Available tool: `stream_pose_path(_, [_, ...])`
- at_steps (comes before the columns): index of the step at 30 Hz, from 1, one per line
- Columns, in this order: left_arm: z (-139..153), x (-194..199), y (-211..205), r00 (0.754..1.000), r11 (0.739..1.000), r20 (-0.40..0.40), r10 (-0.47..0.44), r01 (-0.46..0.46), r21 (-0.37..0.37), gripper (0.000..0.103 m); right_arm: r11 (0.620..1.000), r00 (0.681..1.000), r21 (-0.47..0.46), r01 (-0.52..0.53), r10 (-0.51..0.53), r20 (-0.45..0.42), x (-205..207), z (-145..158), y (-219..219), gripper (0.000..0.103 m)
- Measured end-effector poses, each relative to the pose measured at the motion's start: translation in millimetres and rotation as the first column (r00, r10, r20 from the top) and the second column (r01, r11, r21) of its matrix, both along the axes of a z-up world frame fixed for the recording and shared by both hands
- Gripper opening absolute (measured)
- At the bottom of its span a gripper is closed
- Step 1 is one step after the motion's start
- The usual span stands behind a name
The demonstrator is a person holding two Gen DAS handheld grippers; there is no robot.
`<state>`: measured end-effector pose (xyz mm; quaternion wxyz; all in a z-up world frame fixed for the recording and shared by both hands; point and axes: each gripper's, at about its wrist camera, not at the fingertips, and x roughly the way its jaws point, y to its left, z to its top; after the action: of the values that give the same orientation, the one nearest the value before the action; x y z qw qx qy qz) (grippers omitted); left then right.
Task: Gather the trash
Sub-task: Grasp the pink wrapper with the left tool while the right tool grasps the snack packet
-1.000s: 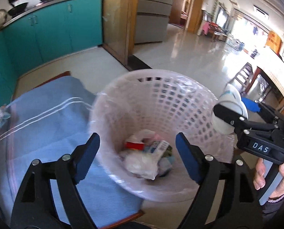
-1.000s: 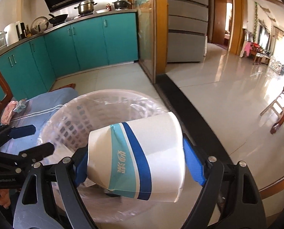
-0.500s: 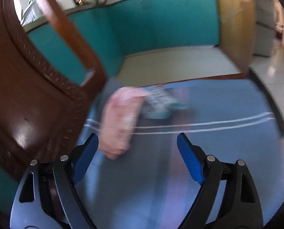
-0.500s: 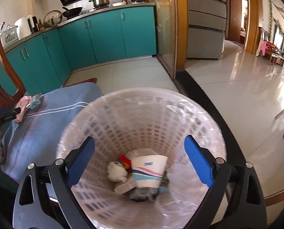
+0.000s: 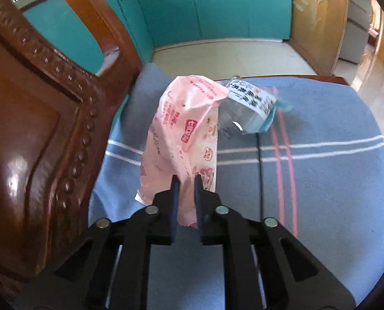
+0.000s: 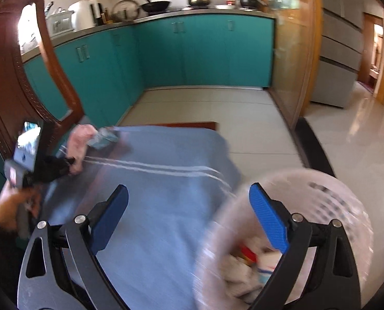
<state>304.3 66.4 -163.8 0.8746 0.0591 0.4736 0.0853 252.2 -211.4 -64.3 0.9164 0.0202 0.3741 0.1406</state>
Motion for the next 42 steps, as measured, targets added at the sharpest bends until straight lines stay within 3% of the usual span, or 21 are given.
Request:
stream_pose_path(4, [2.5, -31.1, 1.8, 1.0, 0.994, 0.017, -0.026, 0.028, -0.11, 0.01, 0.991, 0.996, 0.112, -0.074, 0.079, -0.036, 47.9, -1.1, 51.5, 0.092])
stream_pose_path(7, [6.5, -68.2, -10.9, 0.998, 0.98, 0.026, -0.055, 0.059, -0.19, 0.01, 0.99, 0.992, 0.098, -0.105, 0.11, -0.053, 84.9, -12.0, 102.8, 0.092])
stream_pose_path(14, [8.8, -137.2, -30.5, 0.99, 0.957, 0.024, -0.139, 0.14, -0.254, 0.01, 0.975, 0.97, -0.085, -0.206, 0.193, -0.145, 146.1, -56.3, 212.5, 0.092])
stream_pose_path(19, [9.0, -151.6, -24.7, 0.99, 0.957, 0.017, -0.138, 0.138, -0.256, 0.01, 0.919, 0.969, -0.334, -0.211, 0.152, -0.193, 153.3, -97.0, 253.2, 0.092])
stream_pose_path(20, [7.5, -151.6, -25.2, 0.99, 0.956, 0.019, -0.136, 0.136, -0.258, 0.01, 0.914, 0.968, -0.341, -0.219, 0.158, -0.196, 151.8, -100.5, 254.1, 0.092])
stream_pose_path(24, [4.9, -150.4, -16.4, 0.993, 0.955, 0.024, -0.113, 0.115, -0.274, 0.011, 0.906, 0.963, -0.351, -0.237, 0.17, -0.212, 142.8, -107.7, 248.7, 0.059])
stream_pose_path(28, [13.1, -163.8, -20.7, 0.994, 0.955, 0.036, -0.106, 0.112, -0.276, 0.011, 0.905, 0.955, -0.329, -0.268, 0.203, -0.218, 133.1, -101.8, 236.6, 0.041])
stream_pose_path(30, [14.3, -165.4, -19.7, 0.994, 0.954, 0.04, -0.101, 0.108, -0.279, 0.012, 0.905, 0.951, -0.321, -0.281, 0.219, -0.216, 125.0, -97.4, 231.8, 0.024])
stream_pose_path(34, [18.1, -169.8, -10.6, 0.995, 0.953, 0.052, -0.082, 0.094, -0.288, 0.013, 0.912, 0.949, -0.288, -0.293, 0.239, -0.206, 107.0, -88.5, 212.1, 0.023])
stream_pose_path(38, [19.3, -172.2, -3.3, 0.996, 0.949, 0.063, -0.059, 0.075, -0.305, 0.016, 0.927, 0.949, -0.242, -0.285, 0.239, -0.203, 83.9, -78.6, 183.5, 0.008])
stream_pose_path(42, [21.7, -175.1, -1.0, 0.997, 0.95, 0.069, -0.04, 0.059, -0.306, 0.018, 0.946, 0.95, -0.171, -0.276, 0.242, -0.196, 52.6, -67.1, 151.1, 0.008])
